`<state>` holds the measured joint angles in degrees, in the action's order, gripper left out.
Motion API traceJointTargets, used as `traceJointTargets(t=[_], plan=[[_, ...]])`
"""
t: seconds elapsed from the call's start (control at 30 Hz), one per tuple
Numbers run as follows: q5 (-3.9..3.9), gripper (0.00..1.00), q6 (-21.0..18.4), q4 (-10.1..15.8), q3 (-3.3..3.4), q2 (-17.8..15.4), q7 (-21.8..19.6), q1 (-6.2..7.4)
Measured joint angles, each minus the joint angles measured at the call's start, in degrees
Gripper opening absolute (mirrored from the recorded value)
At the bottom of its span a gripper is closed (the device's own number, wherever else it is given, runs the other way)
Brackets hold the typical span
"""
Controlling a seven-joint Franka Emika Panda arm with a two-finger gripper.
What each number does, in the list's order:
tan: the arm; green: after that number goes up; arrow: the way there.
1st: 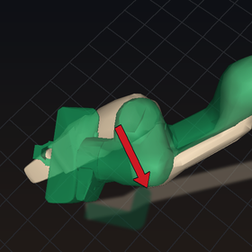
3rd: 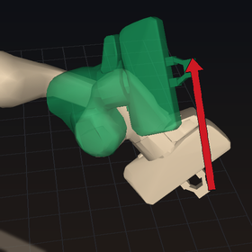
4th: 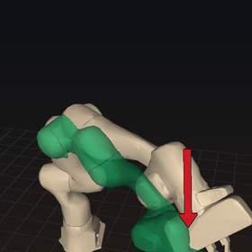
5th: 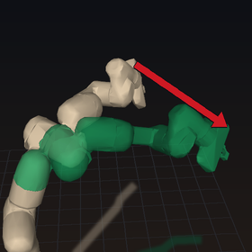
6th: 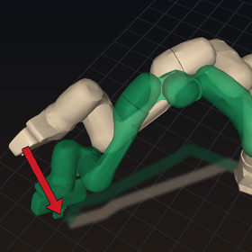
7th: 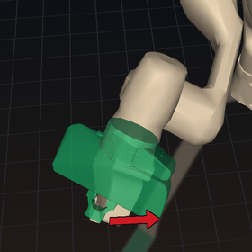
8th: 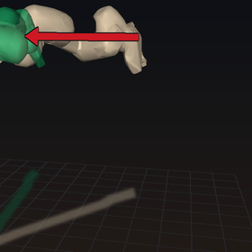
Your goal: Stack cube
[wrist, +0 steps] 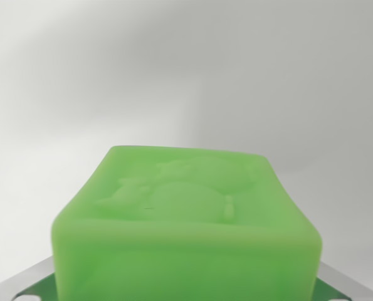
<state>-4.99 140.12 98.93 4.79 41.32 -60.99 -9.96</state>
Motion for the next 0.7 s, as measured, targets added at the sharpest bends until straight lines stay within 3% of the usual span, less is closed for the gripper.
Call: traceJointTargets(t=[0.7], plan=[[0.32,0.0,-5.56,0.76,0.53,-6.57,-0.15,0.31]])
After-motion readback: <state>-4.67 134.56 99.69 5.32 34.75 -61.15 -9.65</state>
